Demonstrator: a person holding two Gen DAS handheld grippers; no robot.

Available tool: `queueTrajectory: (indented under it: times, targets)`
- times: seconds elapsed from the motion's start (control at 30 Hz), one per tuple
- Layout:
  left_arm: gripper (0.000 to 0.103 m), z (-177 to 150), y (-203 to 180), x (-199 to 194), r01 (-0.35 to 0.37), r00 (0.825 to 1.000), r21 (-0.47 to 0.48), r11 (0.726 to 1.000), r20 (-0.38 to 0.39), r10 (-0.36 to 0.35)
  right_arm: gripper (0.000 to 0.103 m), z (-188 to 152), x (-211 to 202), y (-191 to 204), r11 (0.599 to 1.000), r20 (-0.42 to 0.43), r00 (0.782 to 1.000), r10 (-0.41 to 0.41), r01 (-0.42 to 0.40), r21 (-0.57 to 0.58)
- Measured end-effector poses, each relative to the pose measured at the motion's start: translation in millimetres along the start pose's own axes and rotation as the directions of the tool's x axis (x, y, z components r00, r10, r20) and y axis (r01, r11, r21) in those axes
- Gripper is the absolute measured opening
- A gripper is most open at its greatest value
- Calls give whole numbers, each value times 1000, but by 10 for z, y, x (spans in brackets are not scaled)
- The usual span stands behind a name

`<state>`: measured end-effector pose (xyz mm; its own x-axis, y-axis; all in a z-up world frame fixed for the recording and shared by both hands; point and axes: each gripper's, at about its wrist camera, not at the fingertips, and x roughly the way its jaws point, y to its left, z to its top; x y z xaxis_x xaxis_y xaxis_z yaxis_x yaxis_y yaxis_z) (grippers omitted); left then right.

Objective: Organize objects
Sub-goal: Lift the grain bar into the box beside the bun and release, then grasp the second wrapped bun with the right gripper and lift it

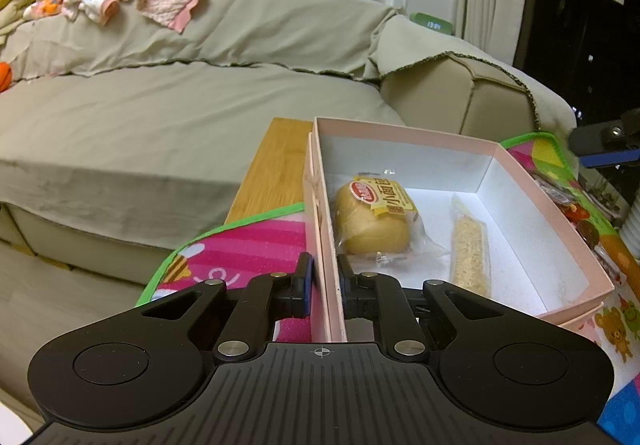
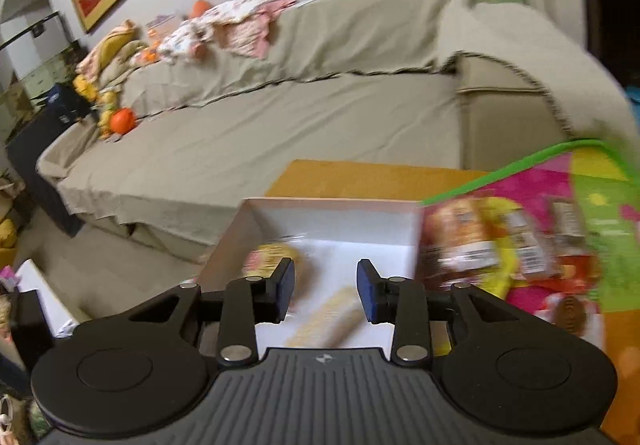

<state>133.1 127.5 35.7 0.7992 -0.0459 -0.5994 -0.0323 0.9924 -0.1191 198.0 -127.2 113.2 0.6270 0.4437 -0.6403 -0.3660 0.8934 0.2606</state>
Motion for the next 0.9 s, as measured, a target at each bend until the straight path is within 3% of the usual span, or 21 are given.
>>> queueTrajectory:
  times: [0.1, 0.23, 0.37, 0.53, 0.6, 0.63, 0.7, 0.9]
  targets:
    - [14, -9, 0, -1, -4, 1000, -3, 1000, 0, 4, 46, 35, -74, -285, 994, 32, 994, -108, 108, -5]
    - [13, -15, -8, 1, -17, 1000, -4, 1000, -3, 17, 47, 126, 12, -761, 979, 25, 981, -193, 191, 70]
    - [13, -14, -30, 6, -31, 999, 9, 999, -13, 31, 49, 155, 333, -1071, 968, -7, 979, -204, 202, 147]
    - [13, 0, -27, -2, -31, 999, 15, 999, -21, 31, 63, 226, 868, -1160, 960, -17, 979, -202, 201, 196]
    - [13, 4, -29, -1, -30, 999, 16, 999, -22, 31, 63, 243, 1040, -1177, 960, -27, 983, -183, 185, 211]
    - [13, 5, -27, -2, -31, 999, 16, 999, -22, 31, 62, 247, 1098, -1164, 963, -36, 985, -167, 171, 206]
    - [13, 4, -28, -2, -30, 999, 14, 999, -21, 30, 41, 223, 1191, -1130, 975, -81, 988, -132, 144, 172]
    - [13, 7, -43, -3, -36, 999, 4, 999, -18, 36, 34, 30, 805, -1130, 982, -92, 992, -86, 100, 160]
